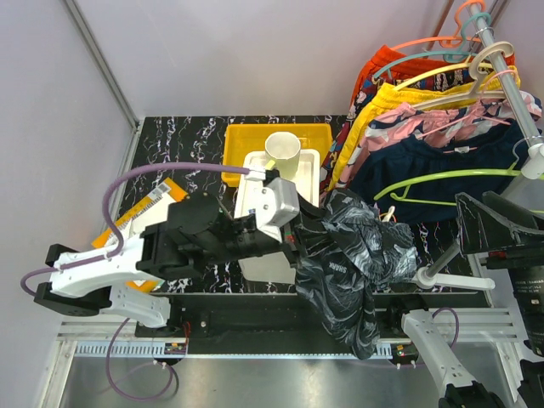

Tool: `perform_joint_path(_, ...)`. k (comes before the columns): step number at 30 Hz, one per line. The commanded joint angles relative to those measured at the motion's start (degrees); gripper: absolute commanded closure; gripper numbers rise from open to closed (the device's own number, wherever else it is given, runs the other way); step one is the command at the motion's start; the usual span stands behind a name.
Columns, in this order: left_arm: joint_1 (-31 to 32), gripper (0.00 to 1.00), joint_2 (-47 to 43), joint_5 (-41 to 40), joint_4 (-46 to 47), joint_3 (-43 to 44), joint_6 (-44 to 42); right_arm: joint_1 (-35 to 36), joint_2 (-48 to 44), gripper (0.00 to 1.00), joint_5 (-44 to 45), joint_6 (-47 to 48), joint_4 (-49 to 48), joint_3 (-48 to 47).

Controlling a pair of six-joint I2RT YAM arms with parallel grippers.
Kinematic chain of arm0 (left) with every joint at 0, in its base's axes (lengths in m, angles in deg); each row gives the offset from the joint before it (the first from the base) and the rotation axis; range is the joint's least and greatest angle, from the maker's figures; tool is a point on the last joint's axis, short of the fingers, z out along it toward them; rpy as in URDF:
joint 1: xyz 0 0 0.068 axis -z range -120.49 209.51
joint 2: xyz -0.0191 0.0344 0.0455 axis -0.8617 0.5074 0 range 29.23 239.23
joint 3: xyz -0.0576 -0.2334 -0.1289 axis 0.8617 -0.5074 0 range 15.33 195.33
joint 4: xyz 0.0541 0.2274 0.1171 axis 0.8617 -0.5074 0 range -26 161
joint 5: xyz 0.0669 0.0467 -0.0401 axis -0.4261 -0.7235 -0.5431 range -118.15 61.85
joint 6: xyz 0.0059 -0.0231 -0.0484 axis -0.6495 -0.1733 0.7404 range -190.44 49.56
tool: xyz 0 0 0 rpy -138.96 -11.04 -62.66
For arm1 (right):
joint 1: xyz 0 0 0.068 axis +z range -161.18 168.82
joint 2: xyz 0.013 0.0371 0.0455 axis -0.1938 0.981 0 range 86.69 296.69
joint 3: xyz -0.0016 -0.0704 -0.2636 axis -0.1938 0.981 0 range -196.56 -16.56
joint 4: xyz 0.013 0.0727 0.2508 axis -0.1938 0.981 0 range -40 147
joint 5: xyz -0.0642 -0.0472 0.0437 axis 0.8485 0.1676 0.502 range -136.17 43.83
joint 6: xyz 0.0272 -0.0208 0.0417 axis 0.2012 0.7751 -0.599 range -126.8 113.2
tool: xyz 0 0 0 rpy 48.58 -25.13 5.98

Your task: Remove the shorts from the hanger

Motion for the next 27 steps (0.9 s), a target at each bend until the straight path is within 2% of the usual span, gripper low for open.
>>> perform_joint_path(1,0.03,1.00,0.76,1.80,2.39,8.63,-3.62,0.22,0.70,0.23,1.16,0.66,-0.23,-1.90)
perform_joint_path(6,-2.69,1.00,6.55,3.63,-2.71,20.95,-5.65,0.14,0.79,0.23,0.98,-0.65,-0.06,-2.69)
perform_joint_path(10,-8.47,1.00,10.34,6.37,-4.82,31.22,-6.09,0.31,1.14,0.23,0.54,-1.88,-0.05,-3.57)
perform_joint_path(13,-12.17,1.00,12.28,6.72,-4.92,35.54,-7.40,0.22,1.58,0.23,0.45,-2.50,0.03,-3.92)
perform_joint_path(18,-16.66,1.00,12.45,5.40,1.92,35.38,-11.54,0.31,2.19,0.22,0.98,-4.86,0.03,-2.17)
perform_joint_path(20,-20.44,1.00,13.07,8.21,6.06,36.34,-11.02,0.31,2.81,0.23,-0.76,-5.66,0.21,-1.82)
perform_joint_path(24,-26.41,1.00,16.84,12.34,11.77,41.95,-11.80,0.22,3.77,0.23,-2.27,-7.51,0.38,-0.24)
perform_joint_path(27,-33.09,1.00,20.17,14.62,14.93,47.22,-9.18,0.31,3.69,0.23,-2.97,-8.47,0.47,0.90)
